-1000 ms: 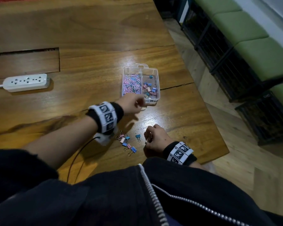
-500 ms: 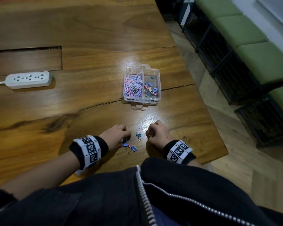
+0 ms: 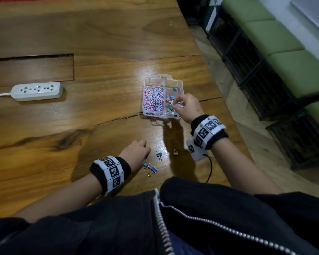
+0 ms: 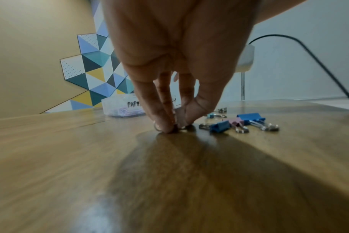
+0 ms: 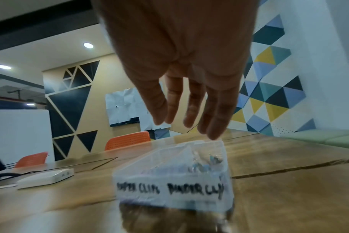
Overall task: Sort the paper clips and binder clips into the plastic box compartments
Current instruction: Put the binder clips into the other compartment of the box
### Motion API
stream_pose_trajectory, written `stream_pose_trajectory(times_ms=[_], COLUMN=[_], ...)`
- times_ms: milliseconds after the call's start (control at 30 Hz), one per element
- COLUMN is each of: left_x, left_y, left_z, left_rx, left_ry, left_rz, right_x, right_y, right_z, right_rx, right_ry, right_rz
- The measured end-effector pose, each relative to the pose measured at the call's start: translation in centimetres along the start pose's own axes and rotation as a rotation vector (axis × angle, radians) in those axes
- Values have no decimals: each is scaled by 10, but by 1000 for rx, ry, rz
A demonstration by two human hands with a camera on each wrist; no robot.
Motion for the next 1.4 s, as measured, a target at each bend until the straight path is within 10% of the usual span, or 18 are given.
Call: stream_pose_trajectory(times_ms=[233,533,833,1033,1233,1400], left_x=[-3,19,87,91,22,-4], left_y=[-14,-11,26,34,5,-2], left_z=[-4,-37,-103,-91,-16,6], left_rx=[-192,-434,-964,-446,10,64], left_ry=[11,72,455,262,-295,-141], left_rz=[-41,-97,-97,-8,-3,64], right_x=[-81,-102,-100,-99,-100,-101], right_y=[24,23,40,40,41,41], right_z=[72,105,90,93,90,85], right_rx=[-278,-332,-150,-149,-116,-93], right_ry=[-510,-292,-292,-313,-331,-277], right_rz=[-70,-185,-21,50,60,-2])
Point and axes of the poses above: each hand's wrist, its own x-axis towards the middle knuckle, its own z-axis out of the palm, y = z × x, the point moved 5 cm from there along x, towards the middle knuckle, and after that the axes turned 8 degrees about -x, right-handed, at the moved point
